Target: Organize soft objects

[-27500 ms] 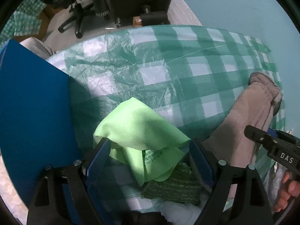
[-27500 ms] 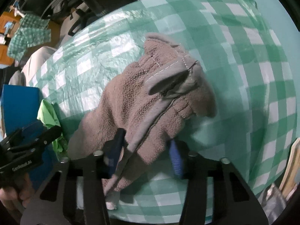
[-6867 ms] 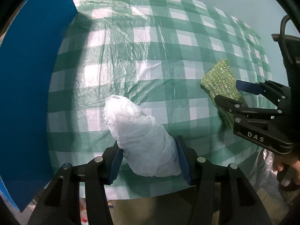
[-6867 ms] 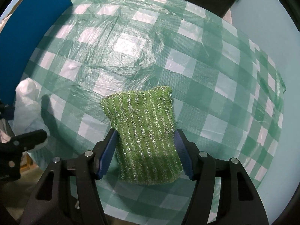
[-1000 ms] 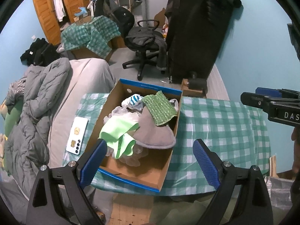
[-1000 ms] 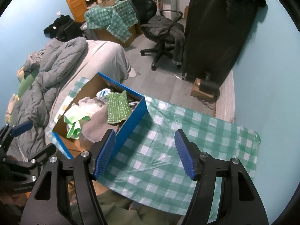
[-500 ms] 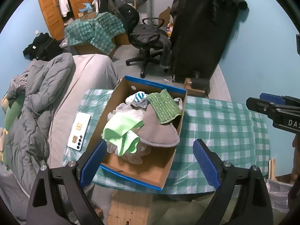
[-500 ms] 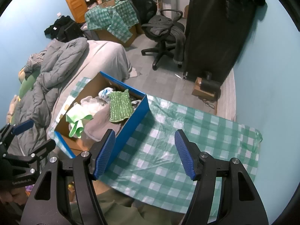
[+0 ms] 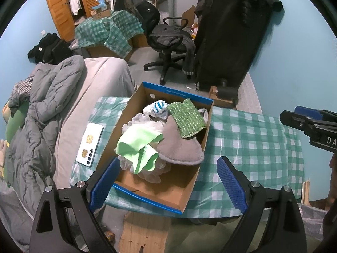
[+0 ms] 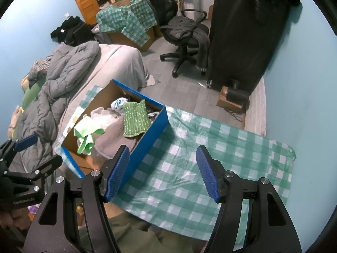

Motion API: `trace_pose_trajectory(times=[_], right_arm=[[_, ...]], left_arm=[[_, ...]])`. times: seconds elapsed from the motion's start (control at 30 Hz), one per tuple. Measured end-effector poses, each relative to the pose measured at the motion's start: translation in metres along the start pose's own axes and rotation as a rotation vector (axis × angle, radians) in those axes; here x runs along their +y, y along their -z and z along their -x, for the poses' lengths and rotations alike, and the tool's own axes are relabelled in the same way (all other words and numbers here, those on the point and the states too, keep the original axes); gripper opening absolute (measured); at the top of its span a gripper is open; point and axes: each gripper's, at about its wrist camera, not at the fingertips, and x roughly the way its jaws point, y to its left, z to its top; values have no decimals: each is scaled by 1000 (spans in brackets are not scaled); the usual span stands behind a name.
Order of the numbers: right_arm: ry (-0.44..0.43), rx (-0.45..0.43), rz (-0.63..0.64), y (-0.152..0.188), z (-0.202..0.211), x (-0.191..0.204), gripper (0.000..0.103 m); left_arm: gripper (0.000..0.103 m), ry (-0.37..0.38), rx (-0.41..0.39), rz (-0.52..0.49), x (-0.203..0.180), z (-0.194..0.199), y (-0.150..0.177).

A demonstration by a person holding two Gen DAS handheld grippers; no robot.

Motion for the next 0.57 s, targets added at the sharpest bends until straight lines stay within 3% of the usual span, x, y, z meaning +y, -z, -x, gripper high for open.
trace_pose_trajectory(times=[0.57], right_arm=[[1,5,-1,0,0,1,65]], left_arm=[[94,5,8,35,-8,-4,-2]])
